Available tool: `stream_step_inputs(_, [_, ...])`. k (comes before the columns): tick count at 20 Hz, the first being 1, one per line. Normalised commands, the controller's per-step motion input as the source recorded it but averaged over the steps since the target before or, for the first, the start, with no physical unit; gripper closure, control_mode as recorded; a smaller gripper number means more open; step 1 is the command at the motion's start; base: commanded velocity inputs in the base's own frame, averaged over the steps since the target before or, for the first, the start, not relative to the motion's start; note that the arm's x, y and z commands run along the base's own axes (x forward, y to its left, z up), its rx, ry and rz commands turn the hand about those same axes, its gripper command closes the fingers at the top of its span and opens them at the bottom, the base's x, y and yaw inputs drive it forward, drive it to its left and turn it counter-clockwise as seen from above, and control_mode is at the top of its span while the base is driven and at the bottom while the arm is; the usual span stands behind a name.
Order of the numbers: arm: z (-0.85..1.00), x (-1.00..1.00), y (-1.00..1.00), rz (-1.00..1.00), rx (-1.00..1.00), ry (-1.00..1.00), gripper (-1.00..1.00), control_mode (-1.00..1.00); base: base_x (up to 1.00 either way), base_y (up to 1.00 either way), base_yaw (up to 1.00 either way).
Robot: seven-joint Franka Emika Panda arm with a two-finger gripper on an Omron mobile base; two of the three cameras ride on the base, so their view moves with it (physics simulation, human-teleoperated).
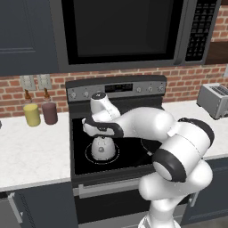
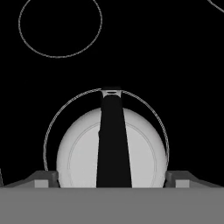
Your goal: Pick the kettle from the counter and place it on a stove burner. Then turn the burner on.
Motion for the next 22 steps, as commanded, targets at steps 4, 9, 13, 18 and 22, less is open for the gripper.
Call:
stream_step_inputs(4, [0.01, 0.0, 0.0, 0.0, 0.0, 0.0, -1.0, -1.0, 0.0, 0.0, 0.0])
stream_step_inputs(9, [0.32, -0.03, 0.0, 0.0, 0.0, 0.0, -1.0, -1.0, 0.0, 0.0, 0.0])
stream_step_inputs(13, [0.43, -0.07, 0.0, 0.0, 0.0, 0.0, -1.0, -1.0, 0.0, 0.0, 0.0])
stream_step_inputs(18, [0.48, -0.02, 0.0, 0.0, 0.0, 0.0, -1.0, -1.0, 0.0, 0.0, 0.0])
stream_step_inputs(22, [0.42, 0.0, 0.0, 0.0, -0.04, -0.03, -1.0, -1.0, 0.0, 0.0, 0.0])
